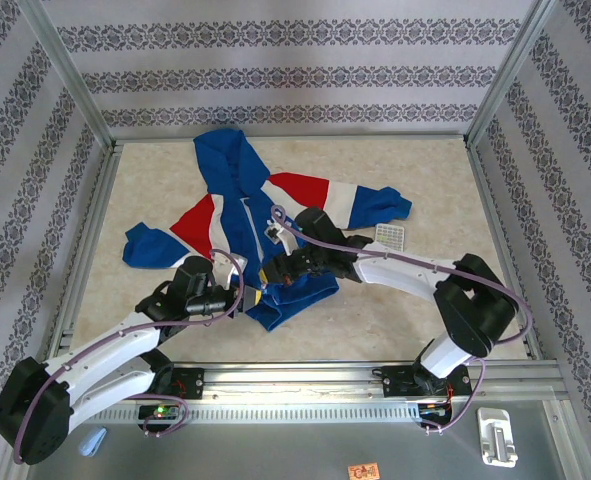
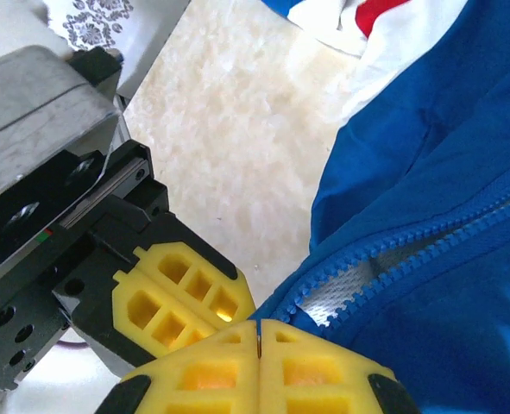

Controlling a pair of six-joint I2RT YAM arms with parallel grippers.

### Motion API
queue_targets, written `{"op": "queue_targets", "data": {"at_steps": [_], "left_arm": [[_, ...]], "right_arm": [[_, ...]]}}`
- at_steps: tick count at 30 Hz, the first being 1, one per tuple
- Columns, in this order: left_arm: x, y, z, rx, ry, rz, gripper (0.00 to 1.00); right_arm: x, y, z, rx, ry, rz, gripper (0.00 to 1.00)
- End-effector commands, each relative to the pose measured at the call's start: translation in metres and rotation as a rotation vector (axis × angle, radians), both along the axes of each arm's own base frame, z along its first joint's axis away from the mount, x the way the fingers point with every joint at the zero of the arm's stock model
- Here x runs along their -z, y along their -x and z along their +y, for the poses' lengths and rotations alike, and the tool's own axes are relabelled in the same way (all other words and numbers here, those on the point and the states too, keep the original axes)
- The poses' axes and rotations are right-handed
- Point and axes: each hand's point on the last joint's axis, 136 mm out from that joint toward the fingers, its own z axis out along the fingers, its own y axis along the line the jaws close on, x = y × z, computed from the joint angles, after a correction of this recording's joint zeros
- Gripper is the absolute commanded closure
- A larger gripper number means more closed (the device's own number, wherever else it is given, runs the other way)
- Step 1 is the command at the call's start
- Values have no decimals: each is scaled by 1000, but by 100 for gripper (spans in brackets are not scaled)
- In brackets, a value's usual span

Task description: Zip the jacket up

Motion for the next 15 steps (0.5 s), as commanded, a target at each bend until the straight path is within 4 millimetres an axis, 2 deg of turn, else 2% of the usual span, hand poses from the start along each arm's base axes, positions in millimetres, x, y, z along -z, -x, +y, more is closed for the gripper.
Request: {"op": "queue_targets", "data": {"at_steps": [1,15], "left_arm": [[17,10,9,-44,-21,142,100],[11,9,7,-58,1,163,100]], "right_arm": [[-10,-9,-7,30,-18,-94,100],[-11,0,-6,-17,-37,-113,100]]}}
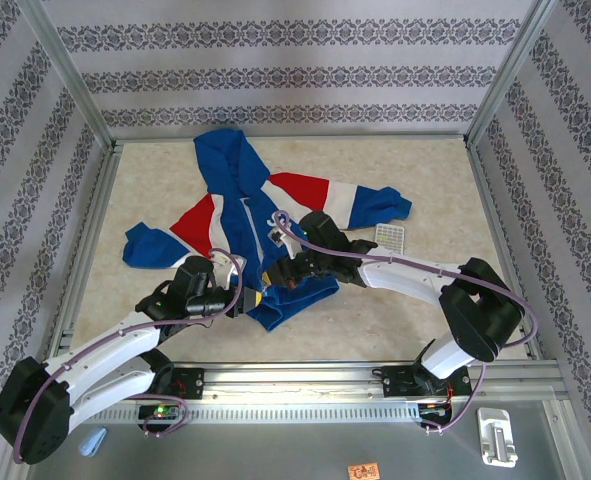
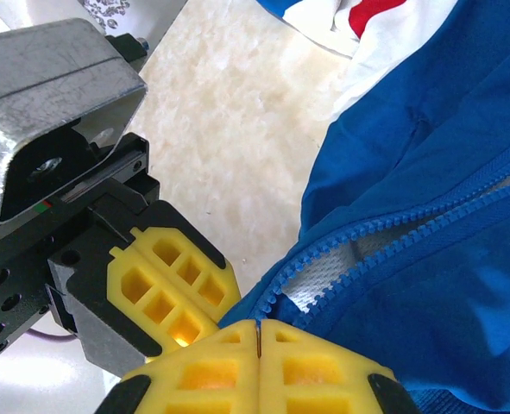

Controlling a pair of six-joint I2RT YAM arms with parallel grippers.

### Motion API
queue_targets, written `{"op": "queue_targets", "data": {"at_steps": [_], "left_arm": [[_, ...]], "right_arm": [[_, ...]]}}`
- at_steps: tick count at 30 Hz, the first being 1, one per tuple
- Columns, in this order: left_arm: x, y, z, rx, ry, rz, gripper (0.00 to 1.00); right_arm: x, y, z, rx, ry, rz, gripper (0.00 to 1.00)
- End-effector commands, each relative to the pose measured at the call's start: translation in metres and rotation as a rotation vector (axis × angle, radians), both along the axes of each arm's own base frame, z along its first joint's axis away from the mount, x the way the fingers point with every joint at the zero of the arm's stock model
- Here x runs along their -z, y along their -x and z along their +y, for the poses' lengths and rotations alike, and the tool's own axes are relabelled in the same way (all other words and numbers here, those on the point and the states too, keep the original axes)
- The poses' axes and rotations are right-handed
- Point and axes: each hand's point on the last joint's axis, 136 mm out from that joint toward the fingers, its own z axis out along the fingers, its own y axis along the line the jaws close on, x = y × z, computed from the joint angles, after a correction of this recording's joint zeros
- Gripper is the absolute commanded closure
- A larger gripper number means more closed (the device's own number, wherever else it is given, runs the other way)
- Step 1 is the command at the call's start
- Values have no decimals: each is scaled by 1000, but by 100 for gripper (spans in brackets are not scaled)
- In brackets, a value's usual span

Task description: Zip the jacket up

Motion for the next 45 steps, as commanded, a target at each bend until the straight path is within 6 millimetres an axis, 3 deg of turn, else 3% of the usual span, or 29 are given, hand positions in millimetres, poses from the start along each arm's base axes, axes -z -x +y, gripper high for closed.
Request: {"op": "queue_targets", "data": {"at_steps": [1,7,11,19,31,37,38,42,45], "left_arm": [[9,4,8,-41,-22,82,99],[-2,4,11,-108,48,95,64],[-8,2,19,-188,97,93,53],[-15,-6,12,-250,265,113,49],[-25,-15,-5,-185,324,98,48],[-21,-13,-14,-138,335,126,56],[-21,-13,-15,-130,336,131,61],[-17,-9,-19,-102,336,156,100],[-13,-6,-18,-97,317,177,100]], "right_arm": [[-15,-3,0,-11,-41,-71,100],[-17,-4,0,-4,-44,-79,100],[-15,-4,0,-5,-44,-75,100],[-16,-3,3,-8,-49,-76,100],[-15,-3,4,3,-43,-75,100],[-13,-5,3,13,-36,-79,100],[-12,-5,3,15,-35,-80,100],[-8,-9,1,42,-19,-92,100],[-6,-16,-5,90,2,-124,100]]}}
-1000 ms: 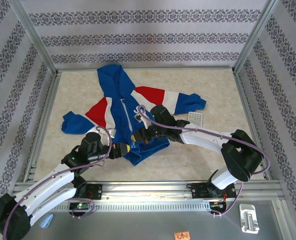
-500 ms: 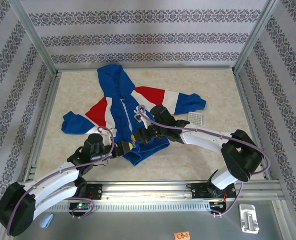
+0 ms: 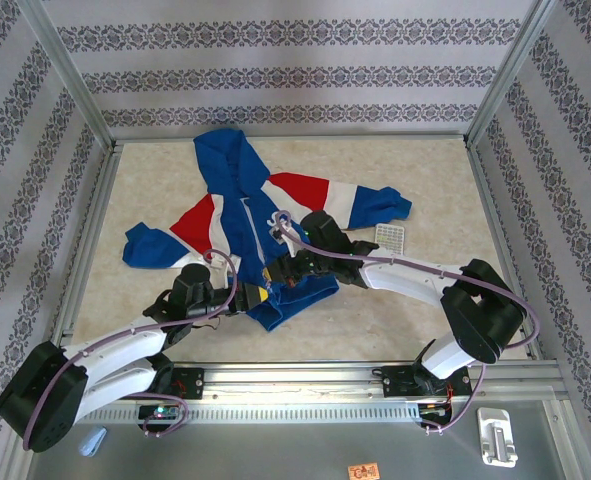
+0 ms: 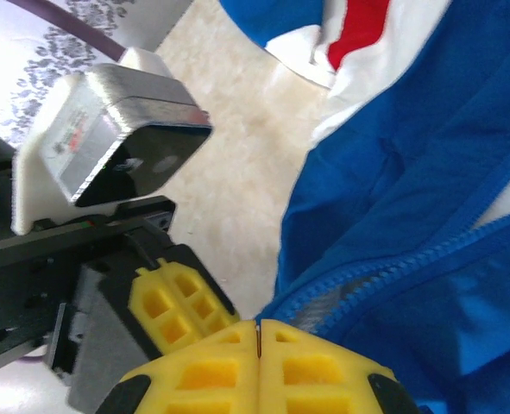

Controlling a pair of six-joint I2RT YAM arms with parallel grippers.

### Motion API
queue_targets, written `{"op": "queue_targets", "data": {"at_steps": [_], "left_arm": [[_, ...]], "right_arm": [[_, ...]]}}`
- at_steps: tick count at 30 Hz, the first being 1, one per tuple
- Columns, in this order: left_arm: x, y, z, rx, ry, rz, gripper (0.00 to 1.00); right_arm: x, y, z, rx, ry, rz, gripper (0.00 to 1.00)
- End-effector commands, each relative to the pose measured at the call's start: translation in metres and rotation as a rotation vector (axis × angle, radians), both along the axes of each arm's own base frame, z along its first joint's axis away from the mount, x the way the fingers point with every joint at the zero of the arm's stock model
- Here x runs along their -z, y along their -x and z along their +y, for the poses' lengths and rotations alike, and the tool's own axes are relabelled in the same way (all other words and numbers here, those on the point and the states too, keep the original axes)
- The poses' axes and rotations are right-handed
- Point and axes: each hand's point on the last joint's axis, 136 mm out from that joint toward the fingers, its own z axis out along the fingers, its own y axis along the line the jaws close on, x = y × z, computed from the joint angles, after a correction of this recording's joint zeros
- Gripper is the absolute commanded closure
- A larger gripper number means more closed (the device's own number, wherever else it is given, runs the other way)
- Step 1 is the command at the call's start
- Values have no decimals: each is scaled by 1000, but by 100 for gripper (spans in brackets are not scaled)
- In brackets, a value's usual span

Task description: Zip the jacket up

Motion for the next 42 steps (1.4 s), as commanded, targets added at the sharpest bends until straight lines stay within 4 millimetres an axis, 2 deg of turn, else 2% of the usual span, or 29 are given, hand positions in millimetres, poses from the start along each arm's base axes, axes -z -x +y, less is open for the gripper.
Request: {"op": "queue_targets", "data": {"at_steps": [1,10,15,27,33,37,39,42], "left_arm": [[-11,1,-2,29,20,-23,100],[-7,13,-1,75,0,12,100],[-4,16,0,79,-13,25,100],[4,30,1,129,-37,98,100],[7,31,4,113,-52,137,100],[8,30,4,110,-46,160,100],[9,32,3,124,-48,172,100],[11,37,2,156,-61,187,100]], "right_arm": [[-5,-9,-5,67,5,-74,100],[-8,-39,-11,191,18,-199,100],[-17,-44,-11,211,-16,-253,100],[-28,-31,-2,140,-122,-329,100],[-32,-1,5,1,-185,-373,100],[-26,12,5,-57,-174,-368,100],[-24,10,5,-51,-153,-377,100],[-22,-5,4,-6,-97,-420,100]]}}
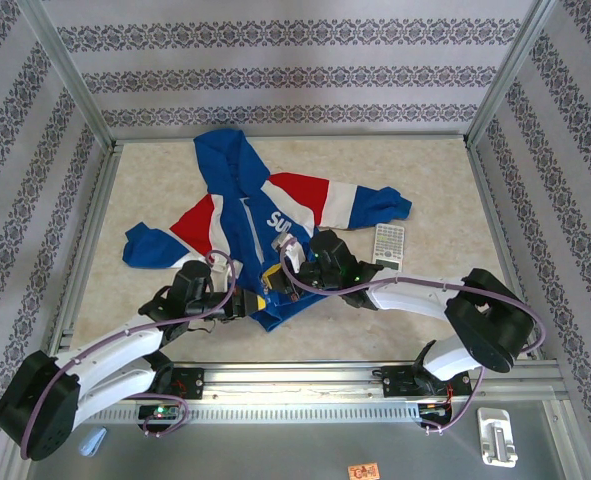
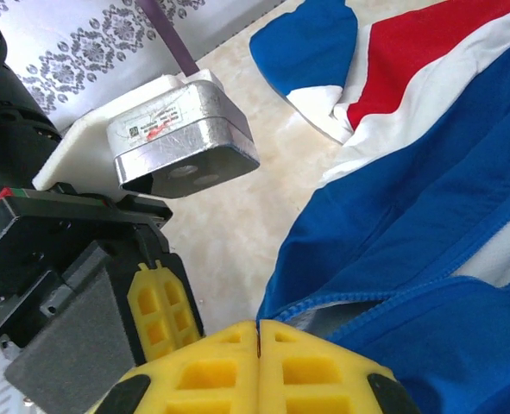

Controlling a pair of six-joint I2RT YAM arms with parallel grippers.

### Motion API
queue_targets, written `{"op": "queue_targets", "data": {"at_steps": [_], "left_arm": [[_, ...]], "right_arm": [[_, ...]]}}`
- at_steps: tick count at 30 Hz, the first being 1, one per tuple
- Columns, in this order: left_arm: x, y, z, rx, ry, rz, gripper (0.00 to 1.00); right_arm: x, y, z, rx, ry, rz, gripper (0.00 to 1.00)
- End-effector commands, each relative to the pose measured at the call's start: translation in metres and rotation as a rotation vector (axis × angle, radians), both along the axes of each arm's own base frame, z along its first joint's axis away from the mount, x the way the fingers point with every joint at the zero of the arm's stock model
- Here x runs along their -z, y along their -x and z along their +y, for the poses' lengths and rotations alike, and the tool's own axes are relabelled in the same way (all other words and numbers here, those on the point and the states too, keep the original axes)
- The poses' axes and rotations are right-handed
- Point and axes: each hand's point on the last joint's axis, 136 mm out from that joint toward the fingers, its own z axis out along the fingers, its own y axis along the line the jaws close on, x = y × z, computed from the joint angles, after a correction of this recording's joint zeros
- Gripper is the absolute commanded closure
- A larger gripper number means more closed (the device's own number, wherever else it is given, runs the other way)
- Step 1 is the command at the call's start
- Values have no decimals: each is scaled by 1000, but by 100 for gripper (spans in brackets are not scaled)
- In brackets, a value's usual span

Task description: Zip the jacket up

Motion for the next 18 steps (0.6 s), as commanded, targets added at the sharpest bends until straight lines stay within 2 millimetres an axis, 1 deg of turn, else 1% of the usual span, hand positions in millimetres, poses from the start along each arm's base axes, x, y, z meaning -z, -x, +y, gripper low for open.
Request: {"op": "queue_targets", "data": {"at_steps": [1,4,12,18], "left_arm": [[6,15,0,70,-21,72,100],[6,17,0,82,-22,77,100],[5,20,1,88,-25,76,100],[3,20,5,79,-49,59,100]], "right_arm": [[-20,-24,3,62,1,-140,100],[-23,-36,7,90,9,-174,100],[-29,-53,15,130,11,-193,100],[-31,-70,14,180,12,-171,100]]}}
